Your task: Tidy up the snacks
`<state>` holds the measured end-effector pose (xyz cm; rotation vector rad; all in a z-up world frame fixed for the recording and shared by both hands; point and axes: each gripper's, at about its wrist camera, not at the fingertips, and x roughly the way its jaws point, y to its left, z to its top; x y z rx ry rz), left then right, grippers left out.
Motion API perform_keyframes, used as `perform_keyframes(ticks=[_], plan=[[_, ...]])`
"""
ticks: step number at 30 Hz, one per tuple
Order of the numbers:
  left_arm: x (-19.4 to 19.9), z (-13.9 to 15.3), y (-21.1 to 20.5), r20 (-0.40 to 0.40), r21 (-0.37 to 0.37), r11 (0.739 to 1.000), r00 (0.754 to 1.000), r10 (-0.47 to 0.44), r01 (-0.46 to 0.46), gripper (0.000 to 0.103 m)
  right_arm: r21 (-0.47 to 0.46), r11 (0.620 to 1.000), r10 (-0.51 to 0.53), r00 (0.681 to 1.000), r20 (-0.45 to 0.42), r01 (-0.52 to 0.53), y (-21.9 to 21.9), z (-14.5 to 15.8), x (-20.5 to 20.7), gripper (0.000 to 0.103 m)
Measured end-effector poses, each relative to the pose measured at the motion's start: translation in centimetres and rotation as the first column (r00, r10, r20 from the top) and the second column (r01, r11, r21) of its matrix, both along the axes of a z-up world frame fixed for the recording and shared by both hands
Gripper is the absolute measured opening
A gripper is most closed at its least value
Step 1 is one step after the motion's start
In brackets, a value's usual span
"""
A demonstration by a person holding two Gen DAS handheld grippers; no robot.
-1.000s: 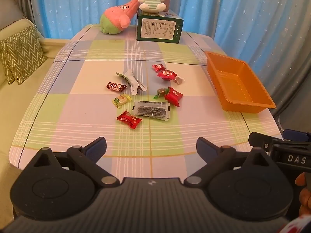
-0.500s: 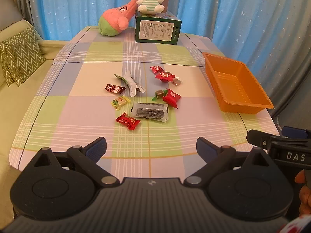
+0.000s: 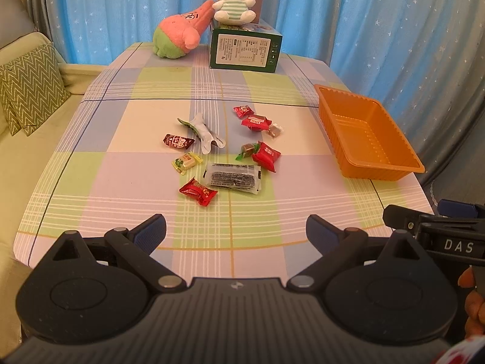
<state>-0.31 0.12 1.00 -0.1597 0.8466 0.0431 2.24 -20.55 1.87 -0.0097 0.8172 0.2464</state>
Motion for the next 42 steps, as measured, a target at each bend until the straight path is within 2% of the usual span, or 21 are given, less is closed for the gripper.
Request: perform_keyframes(ticks=[42], plan=[[-0.14,0.32,0.27,-0.001,-0.001,1.0,1.0,0.002,-0.002,0.098,-0.001,1.0,-0.003,1.0,-0.002,0.003,-0.13,0.03,0.4,0.103]])
